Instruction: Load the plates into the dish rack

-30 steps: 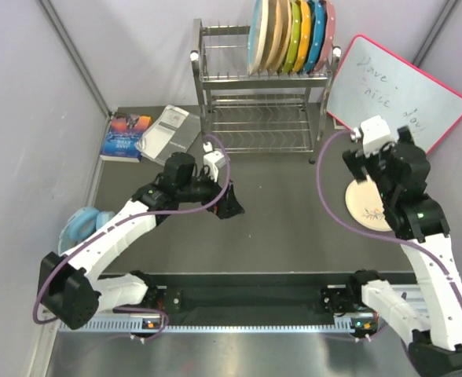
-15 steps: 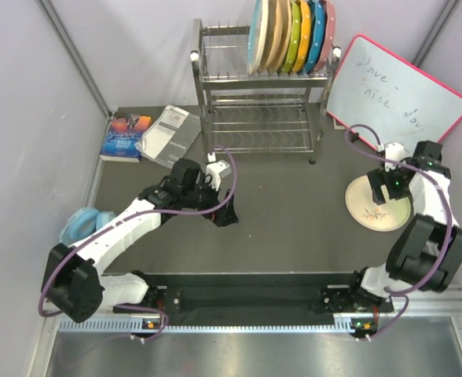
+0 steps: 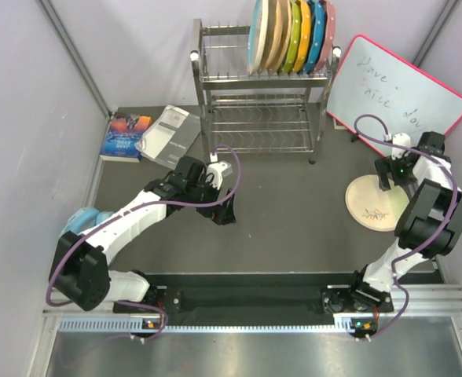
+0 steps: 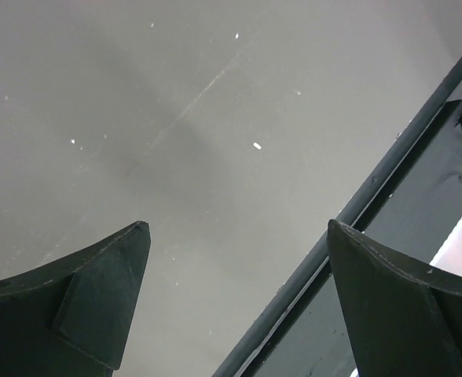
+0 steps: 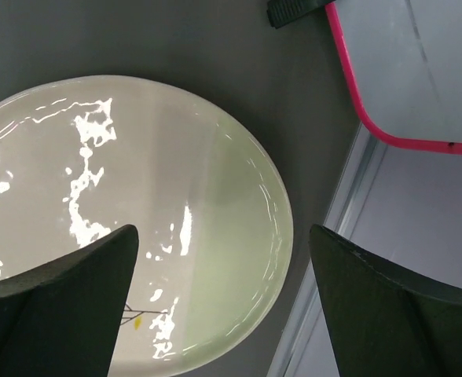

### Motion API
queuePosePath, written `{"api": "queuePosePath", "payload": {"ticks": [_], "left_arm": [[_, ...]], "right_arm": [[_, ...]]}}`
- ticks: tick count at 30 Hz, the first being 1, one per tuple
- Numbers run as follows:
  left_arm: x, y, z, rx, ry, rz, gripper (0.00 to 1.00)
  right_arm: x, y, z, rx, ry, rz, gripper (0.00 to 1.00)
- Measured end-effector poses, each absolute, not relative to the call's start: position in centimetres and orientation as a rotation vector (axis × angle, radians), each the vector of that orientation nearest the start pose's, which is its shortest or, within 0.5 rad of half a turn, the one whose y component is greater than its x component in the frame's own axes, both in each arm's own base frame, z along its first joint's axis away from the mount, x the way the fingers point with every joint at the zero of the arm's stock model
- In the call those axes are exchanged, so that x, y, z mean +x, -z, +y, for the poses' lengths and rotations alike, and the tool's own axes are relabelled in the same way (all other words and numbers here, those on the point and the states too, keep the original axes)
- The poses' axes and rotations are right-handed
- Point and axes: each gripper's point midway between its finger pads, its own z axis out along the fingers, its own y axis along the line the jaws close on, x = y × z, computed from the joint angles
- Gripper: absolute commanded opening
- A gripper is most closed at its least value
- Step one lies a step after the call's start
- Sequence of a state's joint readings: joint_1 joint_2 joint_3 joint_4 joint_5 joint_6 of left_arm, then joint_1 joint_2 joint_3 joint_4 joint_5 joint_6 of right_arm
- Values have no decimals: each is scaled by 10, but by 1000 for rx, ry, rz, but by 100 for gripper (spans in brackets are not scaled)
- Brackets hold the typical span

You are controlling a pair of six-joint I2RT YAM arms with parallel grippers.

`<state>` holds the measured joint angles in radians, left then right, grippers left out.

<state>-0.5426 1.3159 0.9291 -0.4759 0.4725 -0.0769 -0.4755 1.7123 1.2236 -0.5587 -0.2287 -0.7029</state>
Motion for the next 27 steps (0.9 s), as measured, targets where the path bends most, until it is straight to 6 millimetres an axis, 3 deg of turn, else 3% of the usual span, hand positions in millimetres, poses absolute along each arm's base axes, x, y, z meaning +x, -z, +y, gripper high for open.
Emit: {"api": "queuePosePath", "payload": {"ticks": [7, 14, 20, 27], "left_arm": [[238, -122, -234, 796, 814, 2398, 98], [246, -118, -236, 812, 802, 2409, 98], [251, -118, -238, 824, 797, 2405, 98], [254, -120, -240, 824, 795, 2392, 98]], "right_arm": [[363, -51, -179, -344, 83, 2607, 89], [370, -49, -195, -299, 50, 2600, 88], [358, -32, -182, -355, -61, 2655, 86], [335, -30, -169, -425, -84, 2650, 86]]}}
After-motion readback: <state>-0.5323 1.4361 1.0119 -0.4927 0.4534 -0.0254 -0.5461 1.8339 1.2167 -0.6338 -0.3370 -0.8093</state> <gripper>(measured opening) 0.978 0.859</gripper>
